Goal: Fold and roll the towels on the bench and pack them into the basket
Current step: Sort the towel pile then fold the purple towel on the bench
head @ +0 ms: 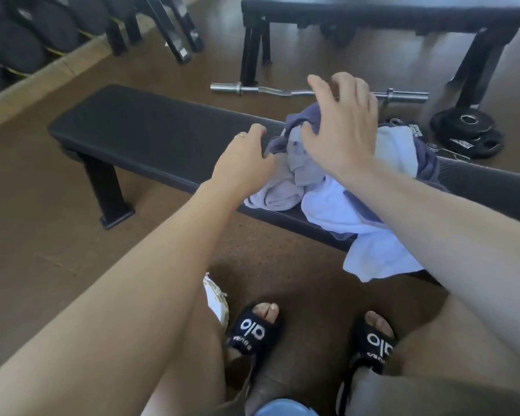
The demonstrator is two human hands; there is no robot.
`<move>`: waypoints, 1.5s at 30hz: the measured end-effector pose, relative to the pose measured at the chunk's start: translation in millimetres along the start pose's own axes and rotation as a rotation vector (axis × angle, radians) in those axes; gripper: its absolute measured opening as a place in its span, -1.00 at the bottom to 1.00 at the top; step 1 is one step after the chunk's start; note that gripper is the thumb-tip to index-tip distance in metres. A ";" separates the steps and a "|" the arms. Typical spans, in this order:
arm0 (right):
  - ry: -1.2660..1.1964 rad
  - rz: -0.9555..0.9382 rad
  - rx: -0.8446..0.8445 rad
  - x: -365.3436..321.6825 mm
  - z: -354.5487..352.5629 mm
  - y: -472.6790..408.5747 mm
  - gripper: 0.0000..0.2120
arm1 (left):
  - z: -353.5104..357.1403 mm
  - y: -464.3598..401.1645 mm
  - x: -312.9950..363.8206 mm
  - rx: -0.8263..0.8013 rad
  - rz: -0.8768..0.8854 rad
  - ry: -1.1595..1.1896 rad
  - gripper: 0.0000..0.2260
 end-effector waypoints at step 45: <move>-0.910 0.728 -0.213 40.3 11.5 -27.6 -0.66 | 13.9 -51.7 24.1 0.027 0.100 0.631 -0.82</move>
Point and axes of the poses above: each hand's wrist, its own y-axis away from the middle knuckle, its own z-axis out of the palm, x = y × z, the point moved 3 cm from there along -y, towards the middle knuckle, and after that the axes turned 3 degrees about x, right-handed, at the moved point
